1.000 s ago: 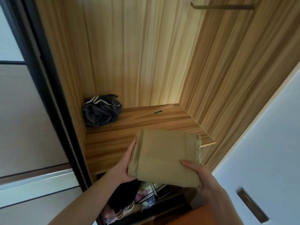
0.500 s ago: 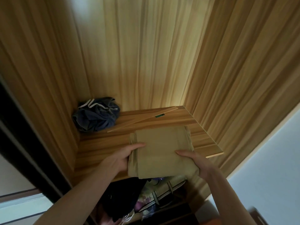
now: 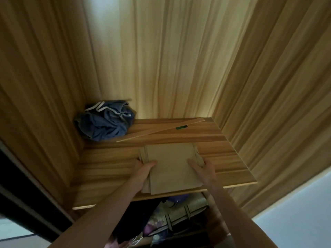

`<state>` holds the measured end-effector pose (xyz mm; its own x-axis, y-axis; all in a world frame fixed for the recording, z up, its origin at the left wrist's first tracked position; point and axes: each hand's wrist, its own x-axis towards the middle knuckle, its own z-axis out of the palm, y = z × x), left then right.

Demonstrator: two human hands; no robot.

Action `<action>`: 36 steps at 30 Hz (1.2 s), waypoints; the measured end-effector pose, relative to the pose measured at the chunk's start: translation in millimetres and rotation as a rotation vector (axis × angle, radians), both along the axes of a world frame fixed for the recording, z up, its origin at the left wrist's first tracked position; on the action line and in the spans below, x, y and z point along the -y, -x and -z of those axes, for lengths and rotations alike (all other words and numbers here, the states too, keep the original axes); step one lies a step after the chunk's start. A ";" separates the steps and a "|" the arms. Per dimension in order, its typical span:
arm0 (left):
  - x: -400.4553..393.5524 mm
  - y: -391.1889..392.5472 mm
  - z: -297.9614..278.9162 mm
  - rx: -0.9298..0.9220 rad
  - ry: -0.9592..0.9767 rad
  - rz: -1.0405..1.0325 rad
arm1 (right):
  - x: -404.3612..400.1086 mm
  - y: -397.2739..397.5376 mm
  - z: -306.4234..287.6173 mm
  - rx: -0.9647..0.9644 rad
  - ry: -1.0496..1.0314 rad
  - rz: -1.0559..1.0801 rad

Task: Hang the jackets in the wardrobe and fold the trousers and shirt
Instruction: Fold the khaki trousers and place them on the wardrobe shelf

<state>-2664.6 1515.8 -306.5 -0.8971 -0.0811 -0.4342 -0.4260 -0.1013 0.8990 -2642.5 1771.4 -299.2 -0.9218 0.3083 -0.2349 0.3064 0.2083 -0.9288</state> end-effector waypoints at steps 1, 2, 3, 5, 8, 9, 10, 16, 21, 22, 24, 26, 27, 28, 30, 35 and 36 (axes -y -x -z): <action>-2.6 1.9 4.1 -0.035 0.045 -0.015 | -1.5 3.4 5.8 -0.021 -0.012 0.005; -4.8 3.1 7.9 -0.066 0.081 -0.024 | -2.6 5.8 11.8 -0.033 -0.031 0.008; -7.2 4.7 10.6 -0.091 0.109 -0.031 | -3.4 8.6 17.5 -0.039 -0.061 0.008; -6.6 4.9 17.1 -0.124 0.143 -0.034 | -0.3 9.9 30.3 -0.065 -0.142 0.005; -7.2 8.2 29.0 -0.136 0.231 -0.020 | 1.9 11.9 47.7 -0.113 -0.240 0.012; -6.5 9.0 32.2 -0.137 0.262 -0.006 | 2.9 12.1 52.3 -0.116 -0.266 0.012; -5.7 10.2 34.4 -0.140 0.288 0.016 | 3.7 12.4 56.3 -0.115 -0.284 0.015; -7.0 6.1 41.4 -0.207 0.861 0.185 | 10.7 11.6 65.4 -0.060 -0.482 0.069; -11.0 -10.6 53.5 -0.618 1.209 0.317 | 17.0 3.6 66.6 -0.287 -0.893 0.053; -12.4 -12.3 56.4 -0.669 1.218 0.352 | 19.6 1.4 69.1 -0.340 -0.923 -0.013; -15.2 -13.8 61.1 -0.713 1.228 0.407 | 23.8 -2.0 77.4 -0.367 -0.968 -0.179; -14.6 -14.1 64.5 -0.726 1.253 0.433 | 23.0 -1.9 84.9 -0.344 -0.987 -0.288; -13.0 -13.9 66.1 -0.724 1.262 0.441 | 21.1 -0.1 86.8 -0.336 -0.981 -0.311; -11.1 -13.6 68.0 -0.717 1.262 0.448 | 19.6 2.3 87.3 -0.331 -0.975 -0.325; -8.5 -12.7 70.2 -0.696 1.247 0.460 | 16.8 7.3 86.0 -0.333 -0.975 -0.348; -5.1 -13.2 66.2 -0.687 1.255 0.509 | 18.3 9.8 79.6 -0.324 -0.991 -0.351; -3.7 -13.4 62.9 -0.695 1.258 0.521 | 18.9 7.9 77.3 -0.321 -0.992 -0.352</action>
<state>-2651.2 1519.6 -369.3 -0.9323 0.3146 0.1784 0.3570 0.8792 0.3156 -2650.4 1752.5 -376.6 -0.9691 -0.0645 0.2381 -0.1425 0.9343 -0.3267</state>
